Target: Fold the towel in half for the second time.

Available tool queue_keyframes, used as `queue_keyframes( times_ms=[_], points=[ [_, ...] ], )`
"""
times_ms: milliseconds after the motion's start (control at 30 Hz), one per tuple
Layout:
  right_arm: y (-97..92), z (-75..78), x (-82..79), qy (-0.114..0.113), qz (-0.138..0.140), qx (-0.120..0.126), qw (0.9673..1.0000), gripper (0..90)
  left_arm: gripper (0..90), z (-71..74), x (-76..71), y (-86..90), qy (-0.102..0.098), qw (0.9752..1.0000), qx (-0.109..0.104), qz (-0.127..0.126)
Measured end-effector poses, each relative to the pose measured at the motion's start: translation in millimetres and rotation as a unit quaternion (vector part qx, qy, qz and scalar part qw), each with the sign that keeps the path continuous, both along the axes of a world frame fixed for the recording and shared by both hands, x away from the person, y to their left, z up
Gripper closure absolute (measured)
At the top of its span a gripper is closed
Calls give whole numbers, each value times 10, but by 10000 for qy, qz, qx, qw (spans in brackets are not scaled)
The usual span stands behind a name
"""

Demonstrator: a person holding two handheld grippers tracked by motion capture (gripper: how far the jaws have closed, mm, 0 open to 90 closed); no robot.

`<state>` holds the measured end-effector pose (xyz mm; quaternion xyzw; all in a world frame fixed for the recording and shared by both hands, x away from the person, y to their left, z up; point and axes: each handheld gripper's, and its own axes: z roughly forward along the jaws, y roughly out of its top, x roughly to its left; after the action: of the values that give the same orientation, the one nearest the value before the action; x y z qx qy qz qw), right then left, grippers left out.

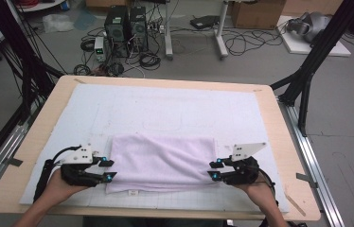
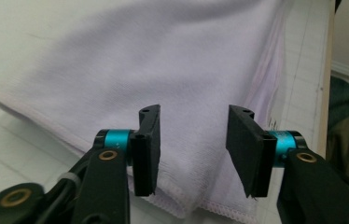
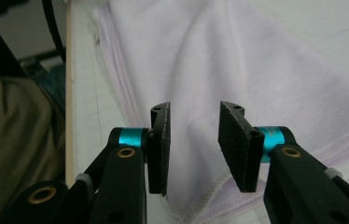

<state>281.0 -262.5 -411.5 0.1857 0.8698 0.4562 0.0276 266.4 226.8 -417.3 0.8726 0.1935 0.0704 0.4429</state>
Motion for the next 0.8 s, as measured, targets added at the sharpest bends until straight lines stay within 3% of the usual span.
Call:
queue_keyframes(
  times_ms=[133, 267, 367, 500, 567, 600, 667, 733, 800],
  points=[
    [88, -173, -34, 100, 87, -272, 9995, 620, 648, -194, -14, -93, 167, 9991, 364, -104],
    [120, -284, -45, 225, 58, -413, 9989, 683, 831, -200, -13, -91, 147, 9995, 288, -35],
    [137, -267, -58, 180, 110, -477, 9986, 836, 864, -107, -48, -59, 97, 9996, 217, -135],
    [94, -175, -135, 272, 364, -196, 9988, 834, 846, 52, -196, 59, 26, 9993, 106, -348],
    [59, -119, -167, 275, 391, 17, 9989, 779, 708, 87, -219, 100, 13, 9997, 41, -237],
    [43, -92, -174, 211, 356, 61, 9991, 753, 631, 90, -205, 111, 20, 9998, 2, -198],
    [20, -59, -152, 166, 235, 147, 9995, 715, 606, 77, -153, 101, 36, 9999, -51, -130],
    [18, -61, -121, 139, 127, 161, 9997, 692, 603, 40, -94, 50, 66, 9999, -85, -98],
    [41, -104, -87, 147, 32, 24, 9999, 675, 623, -18, -29, -18, 80, 10000, 4, -8]
  ],
)
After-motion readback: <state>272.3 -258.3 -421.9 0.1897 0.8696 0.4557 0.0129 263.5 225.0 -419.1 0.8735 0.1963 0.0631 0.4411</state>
